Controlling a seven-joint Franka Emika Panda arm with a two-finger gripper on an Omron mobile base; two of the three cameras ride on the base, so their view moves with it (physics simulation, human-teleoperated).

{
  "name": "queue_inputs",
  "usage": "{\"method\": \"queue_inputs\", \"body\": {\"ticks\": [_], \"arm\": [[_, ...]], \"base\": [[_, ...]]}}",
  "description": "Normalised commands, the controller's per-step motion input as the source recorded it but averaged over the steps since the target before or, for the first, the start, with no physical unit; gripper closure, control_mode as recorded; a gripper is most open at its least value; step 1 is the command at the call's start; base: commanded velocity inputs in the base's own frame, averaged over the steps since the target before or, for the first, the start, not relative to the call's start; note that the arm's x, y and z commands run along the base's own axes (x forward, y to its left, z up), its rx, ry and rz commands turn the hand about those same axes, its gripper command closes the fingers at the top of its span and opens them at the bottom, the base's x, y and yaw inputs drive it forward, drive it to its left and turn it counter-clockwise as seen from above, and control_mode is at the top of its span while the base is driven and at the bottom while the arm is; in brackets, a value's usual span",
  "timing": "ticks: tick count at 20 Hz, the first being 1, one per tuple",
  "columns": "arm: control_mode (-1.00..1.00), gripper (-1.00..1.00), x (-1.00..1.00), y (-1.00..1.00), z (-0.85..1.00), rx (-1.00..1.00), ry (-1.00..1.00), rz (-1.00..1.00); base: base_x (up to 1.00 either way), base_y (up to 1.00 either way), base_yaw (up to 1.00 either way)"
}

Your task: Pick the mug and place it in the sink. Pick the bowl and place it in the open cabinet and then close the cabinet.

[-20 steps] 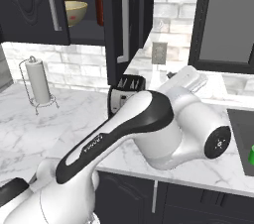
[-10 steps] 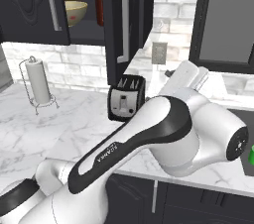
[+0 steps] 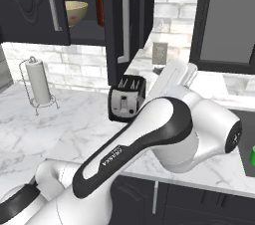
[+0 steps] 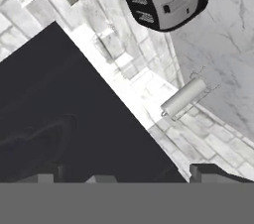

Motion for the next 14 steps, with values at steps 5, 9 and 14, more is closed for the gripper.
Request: {"method": "queue_inputs", "body": {"ticks": [5,9,14], "arm": [[-1.00,-1.00,0.05,0.33,0.00,0.00,-0.01,0.07],[-1.00,-1.00,0.05,0.22,0.00,0.00,0.00,0.06],[-1.00,-1.00,0.35,0.02,-0.01,0.06,0.00,0.07]], "base": [[0.00,0.00,0.00],[0.00,0.00,0.00],[0.00,0.00,0.00]]}}
